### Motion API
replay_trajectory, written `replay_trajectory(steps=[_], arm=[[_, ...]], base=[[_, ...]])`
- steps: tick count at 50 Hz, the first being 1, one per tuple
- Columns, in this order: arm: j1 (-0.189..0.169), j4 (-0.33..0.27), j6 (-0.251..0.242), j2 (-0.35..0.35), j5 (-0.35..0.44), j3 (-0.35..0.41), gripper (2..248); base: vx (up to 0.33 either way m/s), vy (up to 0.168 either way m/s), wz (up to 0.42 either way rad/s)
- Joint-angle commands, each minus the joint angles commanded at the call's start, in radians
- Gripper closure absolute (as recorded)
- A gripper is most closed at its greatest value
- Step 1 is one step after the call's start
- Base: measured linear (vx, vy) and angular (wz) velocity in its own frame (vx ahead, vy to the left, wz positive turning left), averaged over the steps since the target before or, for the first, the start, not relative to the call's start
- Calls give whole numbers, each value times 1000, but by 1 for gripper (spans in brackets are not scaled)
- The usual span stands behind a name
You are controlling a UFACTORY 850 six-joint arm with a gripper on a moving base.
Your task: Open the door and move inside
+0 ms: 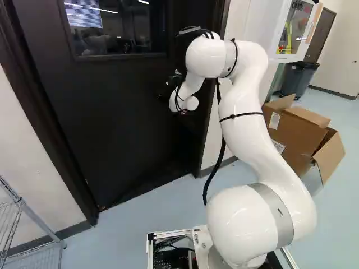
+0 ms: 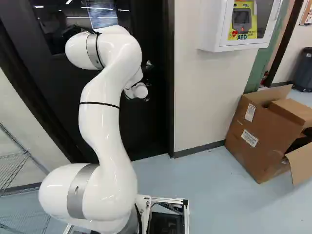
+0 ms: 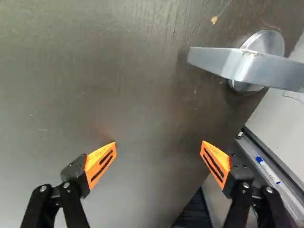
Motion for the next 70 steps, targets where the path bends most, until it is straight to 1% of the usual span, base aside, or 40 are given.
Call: replay_trajectory(steps=[6, 22, 47, 57, 70], arm=[[4, 0, 0, 17, 0, 24, 3], [19, 0, 0, 84, 0, 118, 3], [62, -8, 0, 177, 0, 244, 3], [86, -12, 0, 194, 0, 267, 3], [113, -12, 0, 187, 0, 259, 3]], base=[[0, 0, 0], [0, 0, 0], [0, 0, 0], [0, 0, 0], [0, 0, 0]])
